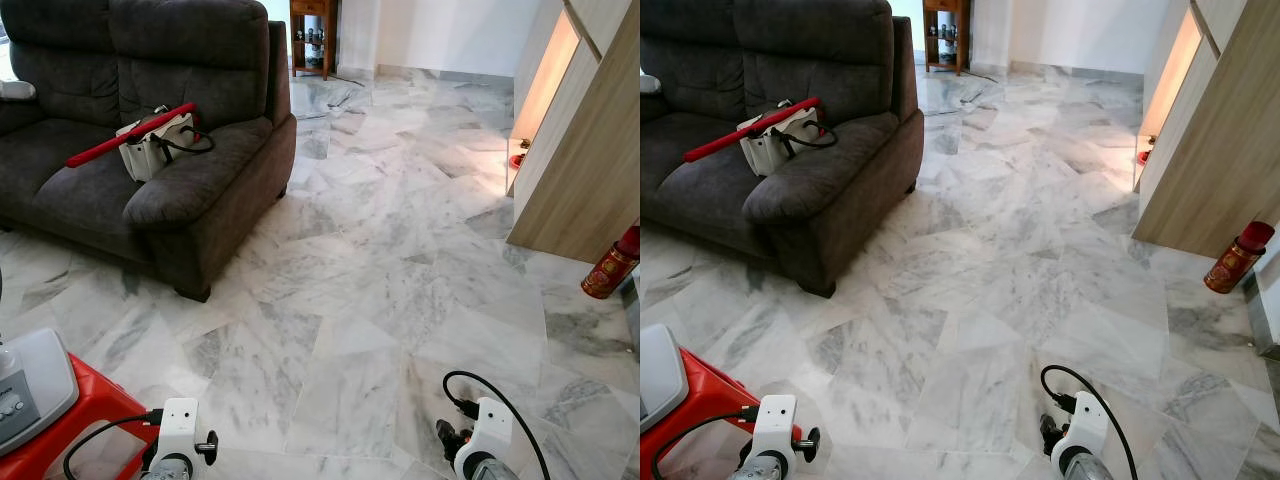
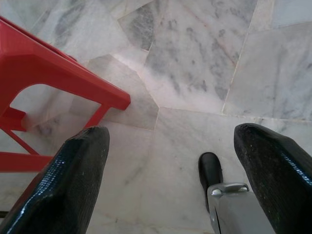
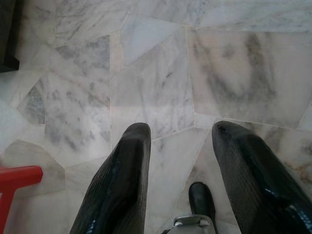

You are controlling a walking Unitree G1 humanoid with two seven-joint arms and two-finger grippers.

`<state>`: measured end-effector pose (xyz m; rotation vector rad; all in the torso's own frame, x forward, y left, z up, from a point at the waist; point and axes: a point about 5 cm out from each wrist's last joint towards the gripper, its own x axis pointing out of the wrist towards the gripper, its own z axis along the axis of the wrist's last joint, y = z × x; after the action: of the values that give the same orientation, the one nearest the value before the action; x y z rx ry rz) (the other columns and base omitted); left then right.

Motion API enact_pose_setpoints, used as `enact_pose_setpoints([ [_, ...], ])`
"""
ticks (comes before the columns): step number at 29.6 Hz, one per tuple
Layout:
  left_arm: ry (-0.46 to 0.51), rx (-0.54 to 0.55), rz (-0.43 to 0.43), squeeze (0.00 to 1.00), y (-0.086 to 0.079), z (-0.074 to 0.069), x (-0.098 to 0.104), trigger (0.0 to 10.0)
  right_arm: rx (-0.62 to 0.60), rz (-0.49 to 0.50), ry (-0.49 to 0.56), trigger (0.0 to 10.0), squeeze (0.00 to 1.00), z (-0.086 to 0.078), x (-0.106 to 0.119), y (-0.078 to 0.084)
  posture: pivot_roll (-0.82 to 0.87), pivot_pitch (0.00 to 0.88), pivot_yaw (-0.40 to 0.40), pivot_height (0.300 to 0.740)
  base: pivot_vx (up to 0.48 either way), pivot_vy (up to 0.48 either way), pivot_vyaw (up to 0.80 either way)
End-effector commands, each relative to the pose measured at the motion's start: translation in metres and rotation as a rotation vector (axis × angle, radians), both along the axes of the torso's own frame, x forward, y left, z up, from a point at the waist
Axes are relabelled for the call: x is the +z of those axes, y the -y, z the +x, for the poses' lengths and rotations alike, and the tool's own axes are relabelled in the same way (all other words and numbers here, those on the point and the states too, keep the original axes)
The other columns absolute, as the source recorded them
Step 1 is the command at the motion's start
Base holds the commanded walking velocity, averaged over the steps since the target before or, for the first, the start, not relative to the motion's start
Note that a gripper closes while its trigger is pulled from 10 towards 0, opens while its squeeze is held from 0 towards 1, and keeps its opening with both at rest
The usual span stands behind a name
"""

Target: Picking trash to rubbish bin

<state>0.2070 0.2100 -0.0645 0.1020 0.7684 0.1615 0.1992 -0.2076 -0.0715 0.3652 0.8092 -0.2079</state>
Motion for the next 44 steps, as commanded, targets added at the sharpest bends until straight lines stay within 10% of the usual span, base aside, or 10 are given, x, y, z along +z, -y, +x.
enact_pose_setpoints([
  [1,-0.005,-0.003,0.002,0.00,-0.001,0.001,0.000,10.0,-0.015,0.005,0.001,10.0,0.00,0.001,0.000,0.000,-0.01,0.000,0.026,0.740,0.000,0.000,0.00],
  [19,-0.029,0.057,-0.065,0.00,0.014,-0.008,-0.007,10.0,-0.008,-0.036,0.062,10.0,0.00,0.017,0.013,0.013,0.01,0.000,-0.031,0.740,0.000,0.000,0.00],
  [44,0.013,0.032,-0.011,0.00,-0.009,0.007,0.005,10.0,-0.077,0.017,0.051,10.0,0.00,0.008,0.005,0.000,0.03,0.000,0.044,0.740,0.000,0.000,0.00],
])
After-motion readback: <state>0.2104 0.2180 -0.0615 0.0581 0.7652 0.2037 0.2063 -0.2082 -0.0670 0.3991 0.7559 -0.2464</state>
